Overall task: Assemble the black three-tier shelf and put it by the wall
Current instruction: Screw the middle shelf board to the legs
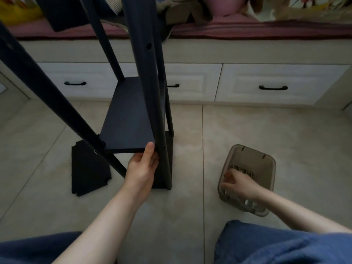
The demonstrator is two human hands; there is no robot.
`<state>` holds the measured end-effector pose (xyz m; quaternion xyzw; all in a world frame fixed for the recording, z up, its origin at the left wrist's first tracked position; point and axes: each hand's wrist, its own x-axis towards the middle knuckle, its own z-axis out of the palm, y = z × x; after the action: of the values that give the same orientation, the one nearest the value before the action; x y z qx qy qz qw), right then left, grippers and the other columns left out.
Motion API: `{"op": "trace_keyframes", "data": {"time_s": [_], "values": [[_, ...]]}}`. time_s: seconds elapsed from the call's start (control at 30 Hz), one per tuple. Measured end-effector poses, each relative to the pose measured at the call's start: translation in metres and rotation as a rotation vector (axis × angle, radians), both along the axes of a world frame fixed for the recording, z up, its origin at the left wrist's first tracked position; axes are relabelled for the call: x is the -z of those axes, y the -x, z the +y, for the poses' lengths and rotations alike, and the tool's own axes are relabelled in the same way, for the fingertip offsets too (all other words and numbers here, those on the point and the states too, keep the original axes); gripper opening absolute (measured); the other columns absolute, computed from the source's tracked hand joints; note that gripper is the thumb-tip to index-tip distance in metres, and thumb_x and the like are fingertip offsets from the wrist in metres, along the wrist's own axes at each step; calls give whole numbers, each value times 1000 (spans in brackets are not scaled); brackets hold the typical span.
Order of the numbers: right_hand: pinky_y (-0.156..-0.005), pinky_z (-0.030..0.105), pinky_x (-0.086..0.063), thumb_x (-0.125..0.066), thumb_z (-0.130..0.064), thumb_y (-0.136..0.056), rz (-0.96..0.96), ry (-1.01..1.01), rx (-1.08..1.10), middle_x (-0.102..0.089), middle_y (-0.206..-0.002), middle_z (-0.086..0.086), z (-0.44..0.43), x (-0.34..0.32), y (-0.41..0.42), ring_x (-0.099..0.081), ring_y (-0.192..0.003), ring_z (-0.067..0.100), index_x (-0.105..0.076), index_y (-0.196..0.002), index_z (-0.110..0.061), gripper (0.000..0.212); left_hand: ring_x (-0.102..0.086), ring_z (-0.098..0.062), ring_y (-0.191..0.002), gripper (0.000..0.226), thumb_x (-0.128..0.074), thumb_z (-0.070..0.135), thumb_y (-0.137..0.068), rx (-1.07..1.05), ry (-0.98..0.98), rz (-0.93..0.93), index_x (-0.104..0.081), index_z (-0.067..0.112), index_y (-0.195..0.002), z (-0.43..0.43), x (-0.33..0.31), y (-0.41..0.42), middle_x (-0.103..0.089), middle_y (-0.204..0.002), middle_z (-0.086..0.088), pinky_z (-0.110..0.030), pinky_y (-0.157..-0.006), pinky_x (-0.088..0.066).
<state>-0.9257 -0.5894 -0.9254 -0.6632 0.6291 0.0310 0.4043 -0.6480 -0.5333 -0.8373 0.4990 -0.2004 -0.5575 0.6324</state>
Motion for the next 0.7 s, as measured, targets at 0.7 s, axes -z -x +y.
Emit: {"op": "trace_keyframes", "data": {"time_s": [0.7], "values": [[-86,34,-49,-56,-18,-93,-10,183,-416,-62,-123,9,29,51,-36,-61,-110,29,-20,-148,-37,68,-67,-19,-118,40,-56,39,-88,26,-17,0,-65,10,-115,0,2,1,-73,-112,-7,-32,-106,-45]]}}
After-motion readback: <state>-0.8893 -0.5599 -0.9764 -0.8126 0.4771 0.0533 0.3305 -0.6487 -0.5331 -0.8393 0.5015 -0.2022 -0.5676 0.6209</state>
